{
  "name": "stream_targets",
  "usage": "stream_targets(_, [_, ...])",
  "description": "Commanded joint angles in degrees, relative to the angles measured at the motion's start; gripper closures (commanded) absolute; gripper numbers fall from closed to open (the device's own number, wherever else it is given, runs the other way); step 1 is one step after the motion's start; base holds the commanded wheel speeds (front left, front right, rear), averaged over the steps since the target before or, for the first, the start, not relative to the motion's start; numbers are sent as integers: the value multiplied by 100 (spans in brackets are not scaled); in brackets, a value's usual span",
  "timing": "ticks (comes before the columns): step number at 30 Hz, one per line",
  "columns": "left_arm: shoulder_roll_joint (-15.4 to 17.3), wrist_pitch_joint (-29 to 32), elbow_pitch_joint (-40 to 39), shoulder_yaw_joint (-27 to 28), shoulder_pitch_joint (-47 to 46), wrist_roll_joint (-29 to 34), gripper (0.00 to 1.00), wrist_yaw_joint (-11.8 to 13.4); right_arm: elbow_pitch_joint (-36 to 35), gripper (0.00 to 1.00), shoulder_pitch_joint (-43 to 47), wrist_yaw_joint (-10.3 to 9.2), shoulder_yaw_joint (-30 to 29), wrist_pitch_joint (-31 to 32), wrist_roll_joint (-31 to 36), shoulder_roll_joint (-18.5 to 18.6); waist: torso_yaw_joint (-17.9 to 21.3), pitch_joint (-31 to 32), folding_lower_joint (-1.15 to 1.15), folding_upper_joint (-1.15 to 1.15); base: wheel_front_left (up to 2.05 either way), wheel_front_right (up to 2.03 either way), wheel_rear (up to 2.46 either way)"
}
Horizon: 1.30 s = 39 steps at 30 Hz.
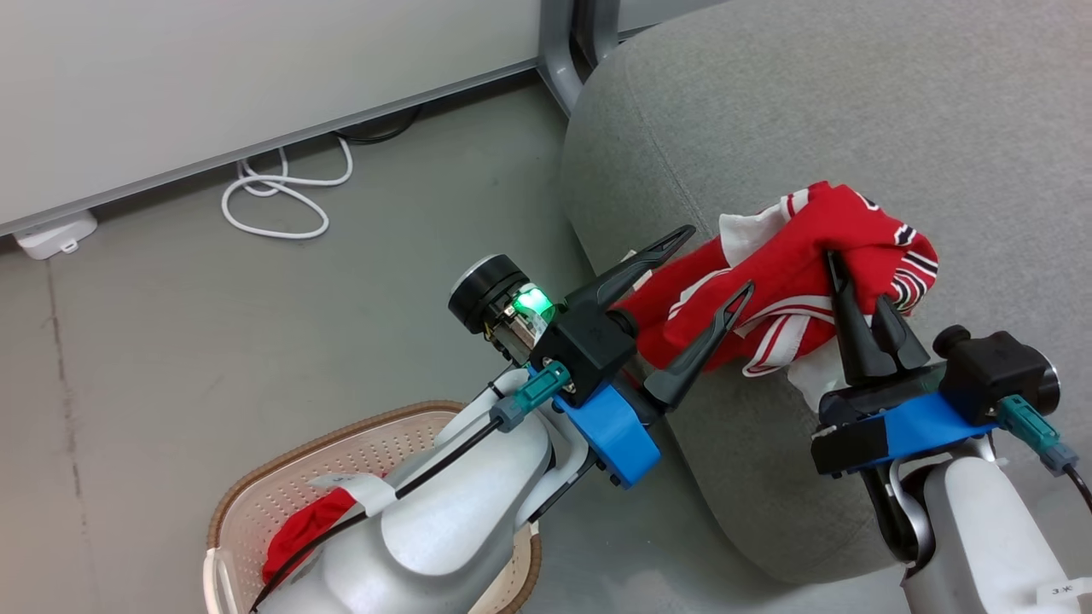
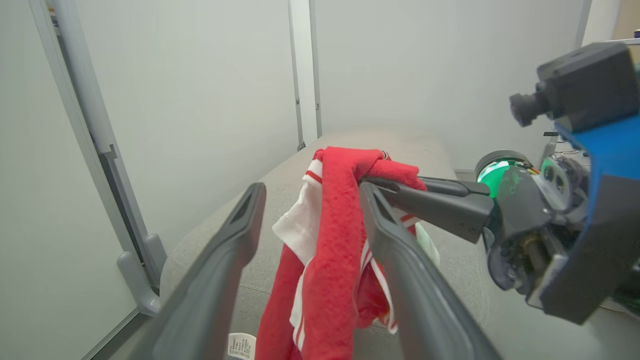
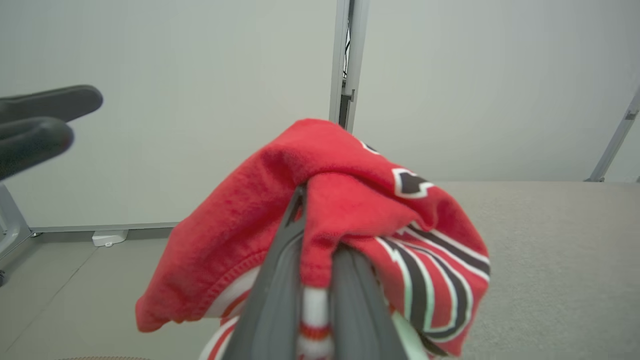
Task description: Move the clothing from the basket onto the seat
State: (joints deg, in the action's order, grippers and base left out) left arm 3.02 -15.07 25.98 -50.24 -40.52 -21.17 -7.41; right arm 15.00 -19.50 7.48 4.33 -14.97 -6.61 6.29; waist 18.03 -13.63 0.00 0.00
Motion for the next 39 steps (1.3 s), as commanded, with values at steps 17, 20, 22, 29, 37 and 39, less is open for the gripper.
stream_targets(17, [25, -16, 74, 73, -324, 125, 0, -10, -735, 100, -724, 3, -999, -34, -213, 187, 21, -534, 0, 0, 0, 0, 0])
stream_targets(20, [28, -16, 100, 53, -438, 172, 0, -10, -802, 100, -1201, 3, -1293, -34, -221, 372, -23, -796, 0, 0, 0, 0, 0])
stream_targets(22, [29, -16, 118, 22, -537, 212, 0, -10, -819, 100, -1514, 3, -1479, -33, -211, 509, -71, -999, 0, 0, 0, 0, 0])
stream_targets(29, [13, -16, 169, -138, -1024, 329, 0, -9, -626, 100, -2591, 3, -2089, -31, -218, 1277, -333, -1793, 0, 0, 0, 0, 0])
stream_targets(37, [0, -16, 249, -237, -1468, 453, 0, -9, -25, 100, -3362, 3, -2644, -30, -353, 1841, -510, -2514, 0, 0, 0, 0, 0])
stream_targets(39, [0, -16, 266, -251, -1538, 461, 0, -9, 274, 100, -3410, 3, -2697, -29, -347, 1879, -526, -2638, 0, 0, 0, 0, 0])
